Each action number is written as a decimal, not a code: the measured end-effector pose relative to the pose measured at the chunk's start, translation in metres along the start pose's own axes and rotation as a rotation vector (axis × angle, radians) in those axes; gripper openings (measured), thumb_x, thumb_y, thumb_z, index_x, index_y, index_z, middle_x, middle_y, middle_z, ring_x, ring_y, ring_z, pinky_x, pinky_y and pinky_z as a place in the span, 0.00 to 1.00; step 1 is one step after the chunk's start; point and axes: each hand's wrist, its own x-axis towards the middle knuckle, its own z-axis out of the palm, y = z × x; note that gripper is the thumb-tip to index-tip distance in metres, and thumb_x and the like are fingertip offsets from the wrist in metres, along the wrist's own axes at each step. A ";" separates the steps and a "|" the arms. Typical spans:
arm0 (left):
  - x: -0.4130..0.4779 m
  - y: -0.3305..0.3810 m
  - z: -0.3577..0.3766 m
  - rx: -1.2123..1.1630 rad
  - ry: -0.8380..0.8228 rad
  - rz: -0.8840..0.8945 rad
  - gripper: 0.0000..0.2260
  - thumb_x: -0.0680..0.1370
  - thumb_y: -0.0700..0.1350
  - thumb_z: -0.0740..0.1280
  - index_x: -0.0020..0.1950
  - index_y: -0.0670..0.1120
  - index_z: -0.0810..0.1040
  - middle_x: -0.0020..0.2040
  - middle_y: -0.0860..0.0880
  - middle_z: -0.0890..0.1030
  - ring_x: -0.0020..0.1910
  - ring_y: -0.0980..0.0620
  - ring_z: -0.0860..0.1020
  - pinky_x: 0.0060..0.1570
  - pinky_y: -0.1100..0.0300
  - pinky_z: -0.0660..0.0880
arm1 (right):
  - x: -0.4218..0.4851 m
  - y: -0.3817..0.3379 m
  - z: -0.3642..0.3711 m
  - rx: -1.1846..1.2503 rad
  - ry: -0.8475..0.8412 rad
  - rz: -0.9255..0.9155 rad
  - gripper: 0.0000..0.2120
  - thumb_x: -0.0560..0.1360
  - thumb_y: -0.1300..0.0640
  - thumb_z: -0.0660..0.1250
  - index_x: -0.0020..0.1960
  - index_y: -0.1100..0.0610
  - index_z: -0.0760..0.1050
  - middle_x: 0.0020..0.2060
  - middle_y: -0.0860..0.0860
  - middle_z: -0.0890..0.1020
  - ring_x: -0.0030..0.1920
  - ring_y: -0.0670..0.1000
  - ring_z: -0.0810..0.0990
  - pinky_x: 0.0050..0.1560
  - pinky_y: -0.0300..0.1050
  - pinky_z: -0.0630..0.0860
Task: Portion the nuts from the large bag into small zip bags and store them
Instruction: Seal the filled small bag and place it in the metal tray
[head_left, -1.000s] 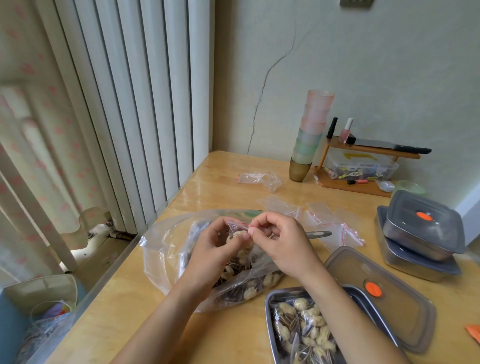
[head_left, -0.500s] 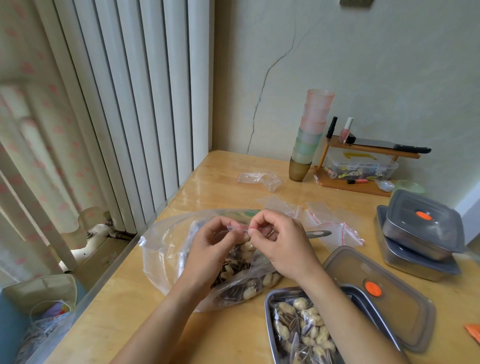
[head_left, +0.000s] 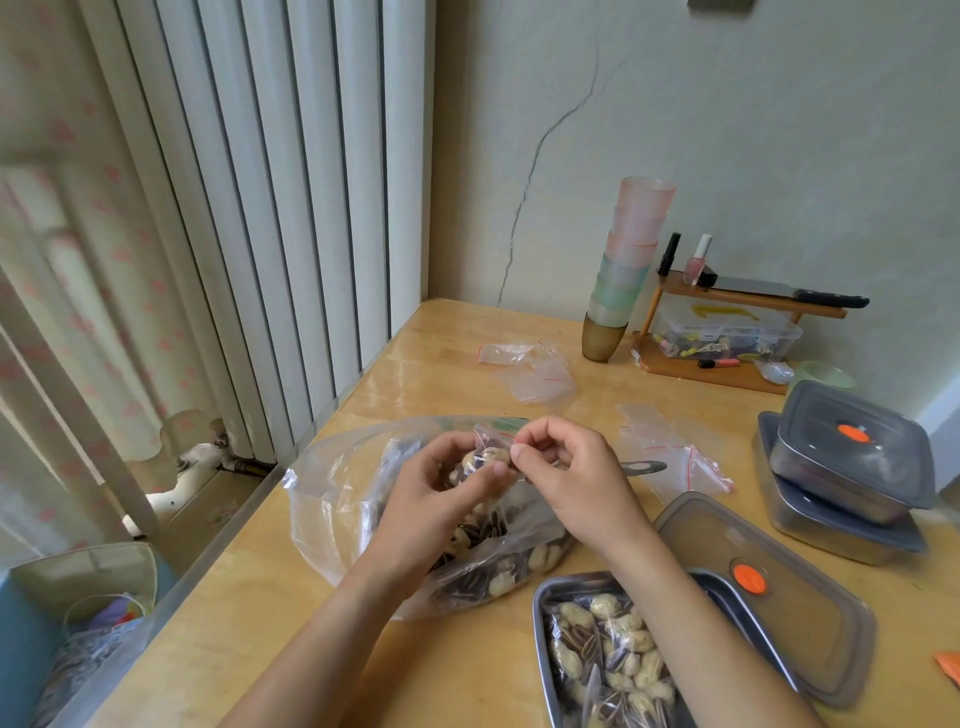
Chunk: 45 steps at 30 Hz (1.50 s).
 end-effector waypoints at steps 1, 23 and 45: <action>0.000 0.000 0.000 0.016 0.000 0.000 0.09 0.79 0.41 0.73 0.58 0.41 0.83 0.52 0.42 0.85 0.50 0.45 0.84 0.54 0.53 0.81 | 0.000 0.000 0.000 -0.007 -0.009 0.004 0.05 0.78 0.58 0.72 0.43 0.50 0.82 0.38 0.48 0.84 0.42 0.49 0.82 0.49 0.53 0.80; -0.003 0.002 0.004 0.082 -0.014 0.030 0.07 0.80 0.37 0.71 0.57 0.39 0.79 0.54 0.43 0.84 0.54 0.51 0.83 0.51 0.64 0.79 | 0.002 0.005 0.002 -0.096 -0.039 -0.023 0.08 0.78 0.59 0.70 0.41 0.51 0.78 0.35 0.46 0.80 0.37 0.45 0.77 0.40 0.41 0.75; -0.003 0.002 0.003 0.086 -0.050 0.032 0.09 0.79 0.37 0.71 0.57 0.42 0.76 0.54 0.46 0.84 0.52 0.53 0.81 0.48 0.61 0.78 | 0.000 0.004 0.002 0.032 -0.056 0.059 0.05 0.77 0.57 0.70 0.42 0.53 0.81 0.33 0.47 0.82 0.36 0.46 0.78 0.42 0.49 0.77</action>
